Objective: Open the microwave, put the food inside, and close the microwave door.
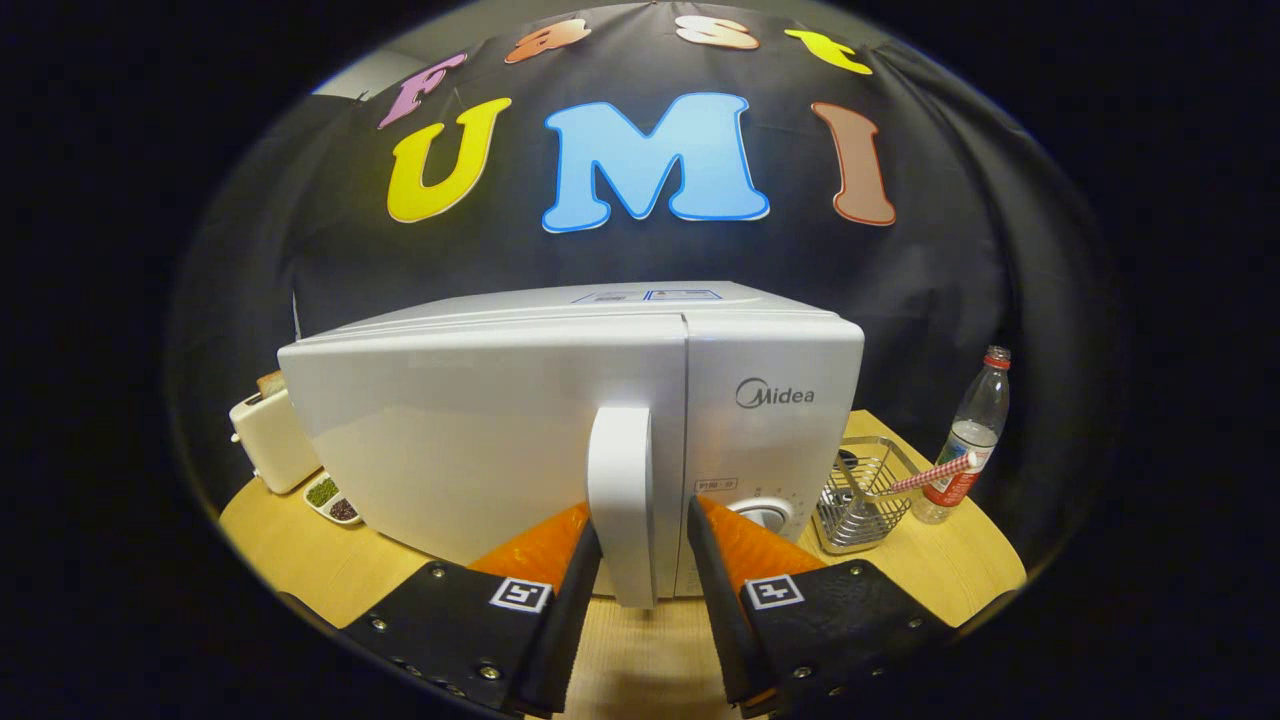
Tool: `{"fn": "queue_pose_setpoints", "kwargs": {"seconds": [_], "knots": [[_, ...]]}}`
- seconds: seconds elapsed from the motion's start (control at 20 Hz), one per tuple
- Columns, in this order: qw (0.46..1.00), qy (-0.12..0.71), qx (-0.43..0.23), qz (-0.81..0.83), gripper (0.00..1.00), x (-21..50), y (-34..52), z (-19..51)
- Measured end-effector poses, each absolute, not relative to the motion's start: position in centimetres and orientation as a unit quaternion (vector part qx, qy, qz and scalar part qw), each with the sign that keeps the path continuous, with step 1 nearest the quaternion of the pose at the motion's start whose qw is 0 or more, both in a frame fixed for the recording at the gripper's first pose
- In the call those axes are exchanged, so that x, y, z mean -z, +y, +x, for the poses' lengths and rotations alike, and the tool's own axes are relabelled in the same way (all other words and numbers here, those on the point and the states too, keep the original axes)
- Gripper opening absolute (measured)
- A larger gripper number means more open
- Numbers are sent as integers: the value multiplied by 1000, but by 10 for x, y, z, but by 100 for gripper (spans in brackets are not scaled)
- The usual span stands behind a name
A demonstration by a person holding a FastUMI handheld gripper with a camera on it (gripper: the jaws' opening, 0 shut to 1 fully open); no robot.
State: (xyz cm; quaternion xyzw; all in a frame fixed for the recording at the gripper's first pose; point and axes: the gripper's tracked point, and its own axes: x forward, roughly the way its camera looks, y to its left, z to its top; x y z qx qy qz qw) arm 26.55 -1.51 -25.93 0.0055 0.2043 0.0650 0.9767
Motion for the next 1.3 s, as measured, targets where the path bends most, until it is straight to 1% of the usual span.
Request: {"fn": "queue_pose_setpoints", "kwargs": {"seconds": [0.1,0.15,0.2,0.25,0.35,0.4,0.45,0.5,0.75,0.9,1.0,1.05,1.1,1.3], "knots": [[975,212,-66,22,56,257,-12,258],[975,210,-68,28,43,261,-9,267],[975,211,-62,25,42,261,-8,266],[976,206,-60,14,27,256,-10,262],[977,207,-54,0,27,262,-6,264],[977,207,-53,-2,20,260,-8,264],[976,210,-51,0,20,264,-7,264],[976,211,-53,0,11,262,-6,263],[975,214,-63,-10,11,261,-7,261],[971,230,-58,-3,11,261,-7,258],[970,237,-56,-10,11,262,-4,244],[971,229,-61,-32,7,255,-3,230],[972,222,-59,-40,6,257,-2,223],[968,247,-48,-13,6,257,5,198]]}}
